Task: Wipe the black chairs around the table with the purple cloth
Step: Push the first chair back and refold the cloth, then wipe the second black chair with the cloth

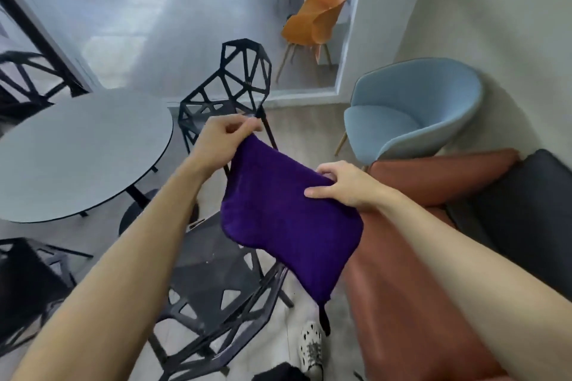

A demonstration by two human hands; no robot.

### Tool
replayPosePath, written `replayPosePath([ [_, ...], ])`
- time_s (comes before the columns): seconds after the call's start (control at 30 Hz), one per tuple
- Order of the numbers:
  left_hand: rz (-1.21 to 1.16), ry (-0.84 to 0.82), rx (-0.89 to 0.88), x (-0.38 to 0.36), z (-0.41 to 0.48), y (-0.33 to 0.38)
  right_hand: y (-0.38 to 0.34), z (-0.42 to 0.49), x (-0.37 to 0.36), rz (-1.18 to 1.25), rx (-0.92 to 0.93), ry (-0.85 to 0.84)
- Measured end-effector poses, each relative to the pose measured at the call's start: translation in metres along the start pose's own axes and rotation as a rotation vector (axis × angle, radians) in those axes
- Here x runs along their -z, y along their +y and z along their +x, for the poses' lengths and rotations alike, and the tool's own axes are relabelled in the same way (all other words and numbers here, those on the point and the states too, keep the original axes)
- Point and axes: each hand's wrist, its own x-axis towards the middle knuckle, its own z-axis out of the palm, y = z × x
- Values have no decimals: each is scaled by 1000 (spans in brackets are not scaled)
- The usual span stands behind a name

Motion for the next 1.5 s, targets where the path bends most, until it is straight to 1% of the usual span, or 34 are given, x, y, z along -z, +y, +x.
replayPosePath([
  [0.07,21,-108,82,18,9,-11,-5,23,14,-9,19,-65],
  [0.13,176,-140,147,34,13,-23,-14,48,28,-74,64,-109],
  [0.17,297,-135,173,38,13,-27,-22,59,35,-132,90,-120],
  [0.23,539,-86,162,45,16,-34,-38,83,43,-308,157,-159],
  [0.27,615,-33,148,49,17,-38,-49,95,45,-409,192,-177],
  [0.3,639,31,145,53,16,-41,-60,108,47,-491,220,-198],
  [0.33,623,94,157,57,16,-46,-68,124,48,-536,238,-218],
  [0.37,554,148,176,60,15,-52,-77,140,49,-560,257,-245],
  [0.43,308,264,261,65,13,-59,-91,173,54,-572,315,-346],
  [0.5,102,397,352,66,11,-59,-105,200,58,-436,338,-536],
  [0.57,78,536,370,68,14,-56,-123,221,60,-279,342,-739],
  [0.63,178,645,371,67,23,-52,-137,241,51,-229,333,-885],
  [0.67,263,671,385,67,30,-53,-140,252,42,-223,315,-915],
  [0.7,362,693,416,66,35,-53,-141,263,31,-219,276,-920],
  [0.77,504,755,500,60,35,-52,-135,284,1,-192,185,-848],
  [0.83,452,796,495,39,21,-53,-128,300,-26,-36,121,-726],
  [0.87,381,774,469,23,12,-55,-129,304,-37,105,72,-690],
  [0.9,314,711,460,3,3,-57,-129,306,-47,256,29,-704],
  [0.93,272,623,473,-18,-5,-61,-128,306,-57,361,-1,-745],
  [0.97,255,540,496,-37,-11,-69,-127,304,-67,384,-24,-792],
  [1.0,245,480,520,-53,-17,-77,-126,300,-79,321,-12,-835],
  [1.03,230,444,547,-67,-23,-87,-123,295,-91,201,31,-834],
  [1.1,163,432,616,-89,-41,-104,-110,287,-122,-32,152,-757],
  [1.13,122,456,660,-99,-55,-111,-103,284,-137,-84,180,-726],
  [1.2,85,573,765,-124,-91,-128,-88,280,-158,-55,145,-719],
  [1.27,84,800,903,-151,-135,-140,-76,274,-174,31,34,-745],
  [1.33,109,1118,1033,-179,-178,-145,-62,271,-190,87,-60,-786],
  [1.4,110,1489,1159,-206,-212,-143,-47,271,-211,109,-109,-848],
  [1.47,-11,1843,1263,-236,-230,-143,-35,271,-234,133,-156,-915],
  [1.5,-78,1962,1307,-253,-232,-145,-31,272,-243,154,-201,-955],
])
